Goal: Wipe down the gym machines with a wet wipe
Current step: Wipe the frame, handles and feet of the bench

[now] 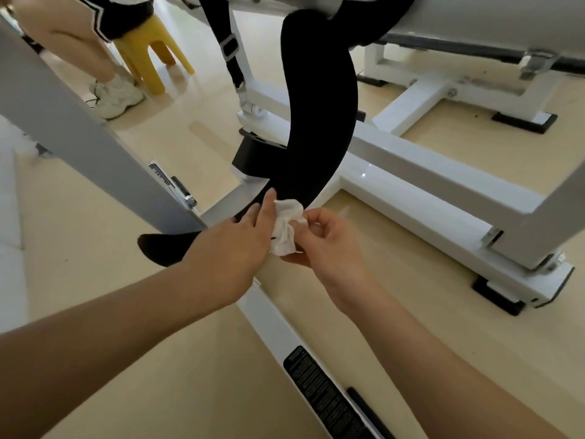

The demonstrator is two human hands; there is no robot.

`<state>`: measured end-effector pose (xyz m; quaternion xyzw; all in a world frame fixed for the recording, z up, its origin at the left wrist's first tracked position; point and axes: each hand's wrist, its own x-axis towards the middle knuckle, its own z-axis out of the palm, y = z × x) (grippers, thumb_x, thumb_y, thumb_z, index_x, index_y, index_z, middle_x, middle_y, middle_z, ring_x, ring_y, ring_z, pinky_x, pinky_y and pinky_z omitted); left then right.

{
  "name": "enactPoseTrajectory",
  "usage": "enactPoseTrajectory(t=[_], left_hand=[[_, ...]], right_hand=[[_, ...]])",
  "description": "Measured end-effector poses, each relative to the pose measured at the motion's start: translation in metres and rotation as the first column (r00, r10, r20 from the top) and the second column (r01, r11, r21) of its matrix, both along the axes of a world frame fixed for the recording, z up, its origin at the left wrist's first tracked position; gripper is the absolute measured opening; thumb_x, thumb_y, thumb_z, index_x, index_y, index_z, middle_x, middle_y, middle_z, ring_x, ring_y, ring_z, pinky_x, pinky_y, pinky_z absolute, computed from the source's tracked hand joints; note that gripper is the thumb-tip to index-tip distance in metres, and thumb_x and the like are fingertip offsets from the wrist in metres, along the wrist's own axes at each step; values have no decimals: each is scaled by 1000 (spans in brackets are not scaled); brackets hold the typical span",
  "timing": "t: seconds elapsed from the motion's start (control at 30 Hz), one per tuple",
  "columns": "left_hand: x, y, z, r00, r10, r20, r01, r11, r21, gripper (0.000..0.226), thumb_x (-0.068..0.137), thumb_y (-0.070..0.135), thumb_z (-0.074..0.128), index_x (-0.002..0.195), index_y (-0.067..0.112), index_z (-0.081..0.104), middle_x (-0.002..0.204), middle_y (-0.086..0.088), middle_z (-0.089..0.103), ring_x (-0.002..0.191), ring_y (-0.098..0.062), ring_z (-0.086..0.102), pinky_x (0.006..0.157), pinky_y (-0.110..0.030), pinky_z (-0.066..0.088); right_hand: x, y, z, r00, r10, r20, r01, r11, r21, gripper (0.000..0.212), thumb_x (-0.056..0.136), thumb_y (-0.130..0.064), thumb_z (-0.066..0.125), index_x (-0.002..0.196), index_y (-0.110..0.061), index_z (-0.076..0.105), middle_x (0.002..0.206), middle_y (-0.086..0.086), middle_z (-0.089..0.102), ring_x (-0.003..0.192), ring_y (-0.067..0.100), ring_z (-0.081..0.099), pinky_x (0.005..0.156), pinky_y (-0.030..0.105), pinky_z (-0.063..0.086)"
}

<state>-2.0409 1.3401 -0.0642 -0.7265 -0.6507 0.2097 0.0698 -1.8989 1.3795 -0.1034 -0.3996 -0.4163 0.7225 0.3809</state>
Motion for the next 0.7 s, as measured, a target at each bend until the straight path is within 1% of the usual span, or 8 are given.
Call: enactPoseTrajectory(t=[0.1, 0.23, 0.37, 0.43, 0.5, 0.57, 0.63, 0.7], left_hand=[[6, -10, -33, 984, 162, 72, -154, 983, -101, 107, 83, 7, 65, 149, 17, -19, 160, -13, -9, 140, -42, 24, 100, -50, 44], [10, -21, -104, 952, 292, 91, -262, 932, -250, 106, 88, 14, 62, 147, 27, -25, 157, -7, -27, 146, -41, -1, 108, -65, 24], [4, -19, -129, 925, 373, 72, -326, 875, -357, 98, 93, 21, 49, 140, 31, -37, 154, -6, -34, 145, -42, -13, 108, -72, 9], [-2, -7, -113, 894, 446, 52, -358, 777, -518, 107, 87, 30, 56, 141, 31, -36, 154, -3, -33, 145, -41, -12, 109, -70, 10], [2, 9, -97, 882, 469, -40, -395, 691, -605, 108, 83, 41, 57, 146, 21, -29, 157, -12, -23, 145, -43, 0, 113, -62, 19], [23, 16, -80, 920, 348, -181, -388, 733, -559, 80, 90, 37, 55, 152, 9, 13, 154, -22, 20, 134, -41, 34, 105, -53, 39], [56, 16, -71, 981, 111, -158, -174, 862, -476, 17, 93, 13, 51, 107, 9, 61, 106, -7, 61, 91, -23, 59, 79, -35, 52], [94, 16, -60, 999, -53, 9, 53, 928, -369, 18, 91, 4, 48, 76, 15, 50, 81, -1, 56, 66, -17, 49, 58, -28, 40]], right_hand=[[-3, 0, -22, 953, 20, 304, -43, 997, 70, 7, 88, -10, 56, 83, -4, 56, 85, 20, 69, 81, 32, 70, 70, 44, 60], [5, 0, -69, 754, 157, 638, -254, 965, 62, 7, 84, -15, 54, 80, -11, 56, 77, 13, 69, 72, 30, 69, 67, 50, 57], [20, -2, -98, 625, 183, 759, -372, 925, 83, 9, 92, -18, 50, 88, -11, 55, 91, 12, 68, 81, 28, 65, 73, 43, 55], [38, 6, -94, 728, 137, 672, -260, 962, 85, 9, 94, -15, 51, 87, -11, 54, 88, 12, 67, 77, 25, 67, 70, 42, 55], [62, 19, -81, 851, 48, 524, -86, 995, 49, 7, 95, -12, 54, 92, -6, 56, 82, 11, 67, 65, 16, 65, 58, 30, 56], [89, 34, -68, 879, -102, 465, 72, 994, 82, 4, 94, -9, 55, 94, -6, 57, 79, 9, 66, 58, 14, 63, 53, 22, 51], [111, 50, -59, 843, -274, 463, 218, 961, 171, 6, 92, -9, 55, 88, -13, 56, 82, 9, 64, 59, 17, 63, 53, 24, 51], [129, 65, -56, 749, -411, 519, 276, 906, 319, 9, 90, -11, 57, 86, -19, 57, 83, 3, 62, 67, 18, 62, 57, 17, 47]])
